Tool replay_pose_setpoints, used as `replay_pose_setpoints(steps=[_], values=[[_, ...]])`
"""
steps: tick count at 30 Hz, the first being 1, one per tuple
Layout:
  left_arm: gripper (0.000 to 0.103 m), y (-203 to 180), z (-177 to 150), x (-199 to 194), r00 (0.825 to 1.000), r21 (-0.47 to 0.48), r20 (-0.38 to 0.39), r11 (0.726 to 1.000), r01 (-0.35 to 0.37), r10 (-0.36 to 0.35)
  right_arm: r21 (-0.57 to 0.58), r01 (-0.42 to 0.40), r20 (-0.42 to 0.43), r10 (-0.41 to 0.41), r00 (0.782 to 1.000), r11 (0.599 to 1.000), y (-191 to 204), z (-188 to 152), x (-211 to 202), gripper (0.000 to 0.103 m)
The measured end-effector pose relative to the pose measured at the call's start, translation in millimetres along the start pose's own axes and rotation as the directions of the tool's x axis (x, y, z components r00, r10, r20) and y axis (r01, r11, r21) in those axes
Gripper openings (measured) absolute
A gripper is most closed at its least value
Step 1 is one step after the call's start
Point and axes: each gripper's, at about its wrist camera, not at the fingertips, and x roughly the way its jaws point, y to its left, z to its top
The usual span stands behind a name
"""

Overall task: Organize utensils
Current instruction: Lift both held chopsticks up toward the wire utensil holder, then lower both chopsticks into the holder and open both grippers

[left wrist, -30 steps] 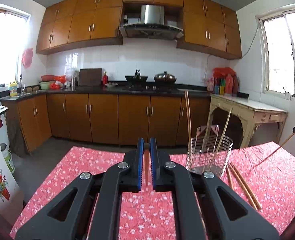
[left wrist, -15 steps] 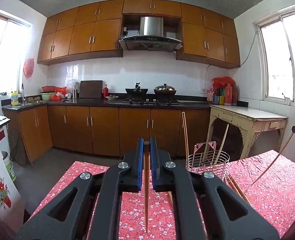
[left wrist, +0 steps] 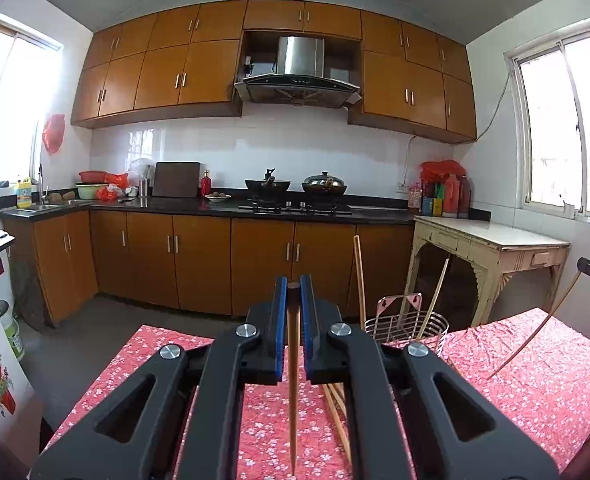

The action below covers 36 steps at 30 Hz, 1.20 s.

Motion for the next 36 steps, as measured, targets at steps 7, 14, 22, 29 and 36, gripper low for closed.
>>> replay_pose_setpoints(steps=[7,14,22,29,36], values=[[0.007,-13.8,31.5,0.4,0.998,-0.006,0.043,0.999,0.044,-0.043,0.03,-0.1,0.045,0.098,0.994,0.995,9.0,32.8,-20.0,0.008],[0.007,-35.6,74.8,7.3,0.991,-0.02,0.099,0.996,0.087,-0.084,0.031,-0.182,0.1,0.178,0.979,0.983,27.8,79.2,-27.6,0.008],[0.007,-66.1,116.2,32.5,0.983,-0.046,0.157,0.994,0.103,-0.095,0.022,-0.242,0.121,0.237,0.964,0.97,62.0,123.7,-2.2,0.008],[0.007,-90.7,119.1,65.8,0.979,-0.033,0.186,0.996,0.085,-0.078,0.01,-0.263,0.083,0.262,0.962,0.965,93.9,131.7,47.4,0.008],[0.007,-103.8,107.3,101.4,0.985,-0.025,0.158,0.997,0.07,-0.065,0.004,-0.275,0.022,0.275,0.961,0.961,106.6,118.3,91.2,0.008]])
